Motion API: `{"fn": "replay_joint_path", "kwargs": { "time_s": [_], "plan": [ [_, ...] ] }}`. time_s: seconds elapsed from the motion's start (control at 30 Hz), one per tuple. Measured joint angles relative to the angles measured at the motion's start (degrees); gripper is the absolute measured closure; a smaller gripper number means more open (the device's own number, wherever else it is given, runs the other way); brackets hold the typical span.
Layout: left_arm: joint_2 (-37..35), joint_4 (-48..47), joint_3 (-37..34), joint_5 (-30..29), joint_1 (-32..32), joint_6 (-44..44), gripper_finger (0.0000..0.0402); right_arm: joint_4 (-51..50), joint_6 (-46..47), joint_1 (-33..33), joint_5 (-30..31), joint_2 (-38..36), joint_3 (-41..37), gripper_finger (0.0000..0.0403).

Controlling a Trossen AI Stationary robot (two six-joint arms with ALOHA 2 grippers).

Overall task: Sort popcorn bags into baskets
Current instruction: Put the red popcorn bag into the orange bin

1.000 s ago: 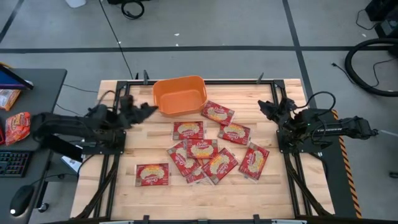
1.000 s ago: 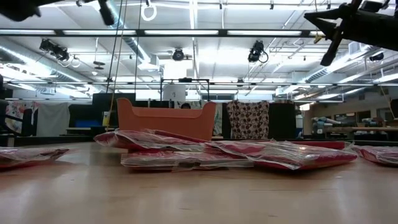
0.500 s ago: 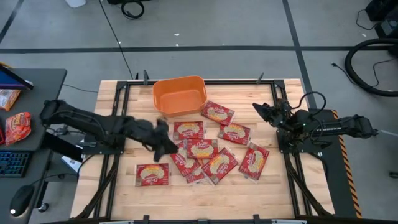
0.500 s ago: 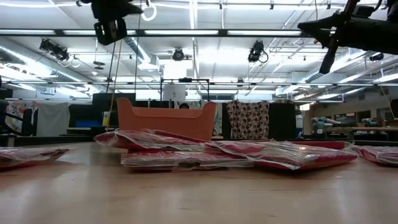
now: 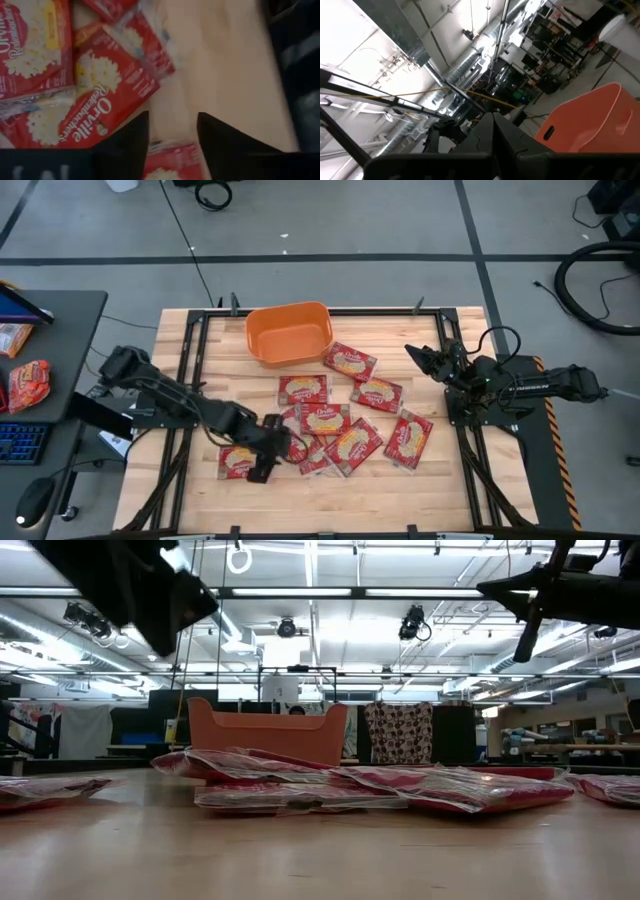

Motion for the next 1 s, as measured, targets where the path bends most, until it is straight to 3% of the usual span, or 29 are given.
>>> {"fn": "replay_joint_path", "kwargs": {
  "time_s": [0.13,0.27,0.33,0.5,0.67,1.0],
  "plan": [
    [3.51,-0.07,0.19,-8.63,-2.05,6.86,0.0172,-0.3,3.52,0.16,-1.87,0.0,0.0,0.0393],
    [5.78,0.11,0.19,-23.66,-3.96,19.06,0.0164,-0.61,3.97,1.15,-2.22,0.0,0.0,0.0393],
    [6.82,0.21,0.2,-27.34,-4.07,22.62,0.0167,-0.63,3.93,1.57,-1.4,0.0,0.0,0.0393],
    [8.76,-0.02,-1.03,-22.04,-2.69,23.05,0.0179,-0.92,3.11,1.84,1.15,0.0,0.02,0.0394],
    [9.43,-0.29,-1.47,-24.05,-2.27,23.51,0.0191,-1.84,2.06,1.84,1.65,0.0,0.02,0.0394],
    [10.74,-0.73,-1.49,-21.97,-1.77,23.03,0.02,-2.83,1.87,1.84,2.5,0.0,0.02,0.0394]
  ]
}}
